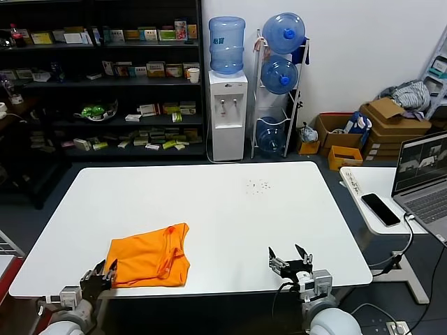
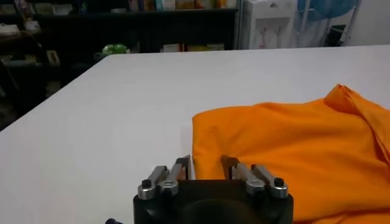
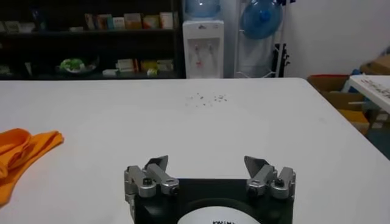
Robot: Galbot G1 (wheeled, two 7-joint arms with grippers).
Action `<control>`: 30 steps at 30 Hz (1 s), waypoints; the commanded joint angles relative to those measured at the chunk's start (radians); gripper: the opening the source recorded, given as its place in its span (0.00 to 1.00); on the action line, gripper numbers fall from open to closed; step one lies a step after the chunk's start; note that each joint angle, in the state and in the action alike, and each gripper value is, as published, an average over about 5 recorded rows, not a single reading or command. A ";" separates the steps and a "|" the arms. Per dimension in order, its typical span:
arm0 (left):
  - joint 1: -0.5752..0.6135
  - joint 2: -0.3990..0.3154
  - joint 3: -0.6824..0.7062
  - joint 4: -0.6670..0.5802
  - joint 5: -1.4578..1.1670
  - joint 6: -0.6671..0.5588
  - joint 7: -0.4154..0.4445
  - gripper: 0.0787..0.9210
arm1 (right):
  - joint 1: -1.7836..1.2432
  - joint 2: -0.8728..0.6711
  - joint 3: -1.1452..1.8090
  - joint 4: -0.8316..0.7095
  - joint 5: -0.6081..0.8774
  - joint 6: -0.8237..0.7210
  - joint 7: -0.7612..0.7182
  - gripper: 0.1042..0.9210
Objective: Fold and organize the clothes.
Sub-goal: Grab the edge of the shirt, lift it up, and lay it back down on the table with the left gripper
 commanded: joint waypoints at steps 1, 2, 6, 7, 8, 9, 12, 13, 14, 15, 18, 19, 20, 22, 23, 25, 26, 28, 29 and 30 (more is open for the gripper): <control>-0.012 -0.028 0.014 -0.014 0.033 -0.059 -0.008 0.36 | 0.005 0.000 -0.004 -0.006 0.000 0.001 0.000 0.88; -0.011 -0.030 0.016 -0.029 0.041 -0.068 -0.012 0.32 | 0.006 0.001 -0.006 -0.007 0.000 0.002 0.000 0.88; 0.008 -0.037 0.023 -0.122 0.091 -0.092 -0.029 0.19 | 0.011 0.004 -0.008 -0.012 -0.001 0.003 0.001 0.88; 0.018 -0.039 0.024 -0.155 0.110 -0.097 -0.034 0.16 | 0.012 0.005 -0.008 -0.013 -0.001 0.004 0.002 0.88; 0.029 -0.039 0.024 -0.193 0.134 -0.101 -0.038 0.12 | 0.013 0.006 -0.008 -0.015 -0.001 0.005 0.002 0.88; 0.041 -0.039 0.024 -0.237 0.159 -0.103 -0.043 0.09 | 0.014 0.006 -0.007 -0.017 -0.001 0.006 0.003 0.88; 0.068 -0.033 0.024 -0.372 0.211 -0.083 -0.056 0.03 | 0.020 0.008 -0.006 -0.023 0.000 0.010 0.005 0.88; 0.074 -0.029 0.024 -0.416 0.218 -0.068 -0.059 0.03 | 0.022 0.009 -0.006 -0.025 0.000 0.012 0.005 0.88; 0.078 -0.024 0.024 -0.459 0.219 -0.051 -0.062 0.03 | 0.025 0.010 -0.007 -0.027 0.000 0.012 0.006 0.88; 0.081 -0.017 0.023 -0.501 0.216 -0.031 -0.065 0.03 | 0.028 0.012 -0.009 -0.028 0.000 0.013 0.007 0.88; 0.082 0.013 0.015 -0.568 0.204 0.027 -0.075 0.03 | 0.035 0.016 -0.014 -0.029 0.001 0.014 0.008 0.88; 0.083 0.027 0.005 -0.569 0.206 0.044 -0.079 0.03 | 0.037 0.017 -0.016 -0.029 0.001 0.014 0.008 0.88; 0.083 0.044 -0.009 -0.558 0.214 0.060 -0.082 0.03 | 0.039 0.017 -0.018 -0.029 0.002 0.014 0.009 0.88; 0.087 0.084 -0.054 -0.504 0.242 0.080 -0.082 0.03 | 0.042 0.017 -0.020 -0.027 0.003 0.016 0.009 0.88; 0.092 0.109 -0.086 -0.467 0.263 0.085 -0.076 0.03 | 0.044 0.016 -0.021 -0.027 0.004 0.016 0.009 0.88; 0.104 0.160 -0.161 -0.382 0.308 0.082 -0.056 0.03 | 0.047 0.016 -0.024 -0.025 0.004 0.017 0.009 0.88; 0.110 0.189 -0.203 -0.333 0.333 0.074 -0.043 0.03 | 0.048 0.016 -0.025 -0.024 0.005 0.017 0.009 0.88; 0.120 0.239 -0.278 -0.233 0.373 0.050 -0.019 0.03 | 0.051 0.018 -0.028 -0.023 0.005 0.017 0.009 0.88; 0.121 0.264 -0.314 -0.174 0.388 0.037 -0.011 0.03 | 0.052 0.019 -0.029 -0.023 0.005 0.017 0.009 0.88; 0.121 0.285 -0.344 -0.124 0.398 0.024 -0.004 0.03 | 0.053 0.020 -0.029 -0.024 0.005 0.018 0.009 0.88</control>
